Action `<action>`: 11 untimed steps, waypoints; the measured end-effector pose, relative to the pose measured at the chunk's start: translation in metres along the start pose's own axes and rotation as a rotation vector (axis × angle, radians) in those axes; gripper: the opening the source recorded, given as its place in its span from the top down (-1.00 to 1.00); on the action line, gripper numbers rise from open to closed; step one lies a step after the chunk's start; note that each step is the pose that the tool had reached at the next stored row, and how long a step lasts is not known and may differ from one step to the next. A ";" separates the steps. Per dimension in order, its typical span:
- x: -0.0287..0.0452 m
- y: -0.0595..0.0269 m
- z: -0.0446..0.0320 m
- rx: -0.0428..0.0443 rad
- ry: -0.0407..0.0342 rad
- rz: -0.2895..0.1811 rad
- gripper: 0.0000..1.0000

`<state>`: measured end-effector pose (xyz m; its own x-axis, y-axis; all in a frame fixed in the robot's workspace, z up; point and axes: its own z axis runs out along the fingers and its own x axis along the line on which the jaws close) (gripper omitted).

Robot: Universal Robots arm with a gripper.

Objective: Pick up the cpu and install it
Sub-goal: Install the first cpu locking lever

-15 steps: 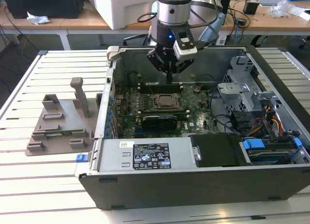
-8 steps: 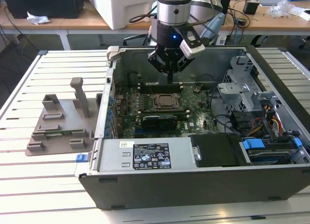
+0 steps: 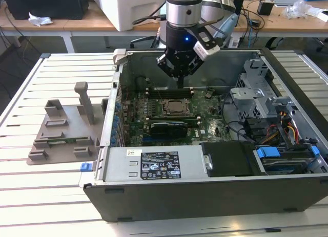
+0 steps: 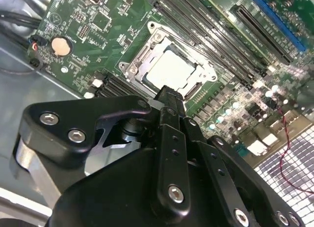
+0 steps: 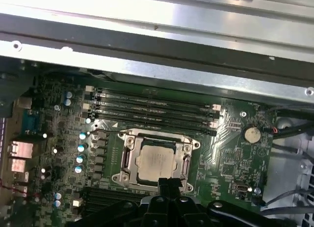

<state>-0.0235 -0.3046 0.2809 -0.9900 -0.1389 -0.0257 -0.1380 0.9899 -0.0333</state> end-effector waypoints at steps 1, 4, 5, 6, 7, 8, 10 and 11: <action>0.0000 0.0001 0.0000 -0.0157 -0.0020 0.001 0.79; -0.0001 0.0001 0.0001 -0.0449 -0.0060 0.007 0.79; -0.0006 0.0000 0.0001 -0.0450 -0.0054 0.008 0.79; -0.0008 0.0000 0.0001 -0.0446 -0.0050 0.013 0.79; -0.0009 0.0000 0.0002 -0.0439 -0.0046 0.025 0.79; -0.0009 0.0000 0.0003 -0.0401 -0.0039 0.047 0.79; -0.0011 -0.0001 0.0004 -0.0292 0.0088 0.075 0.79; -0.0013 -0.0001 0.0004 -0.0301 0.0236 0.078 0.79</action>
<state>-0.0223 -0.3045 0.2805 -0.9981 -0.0612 -0.0035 -0.0612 0.9981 -0.0021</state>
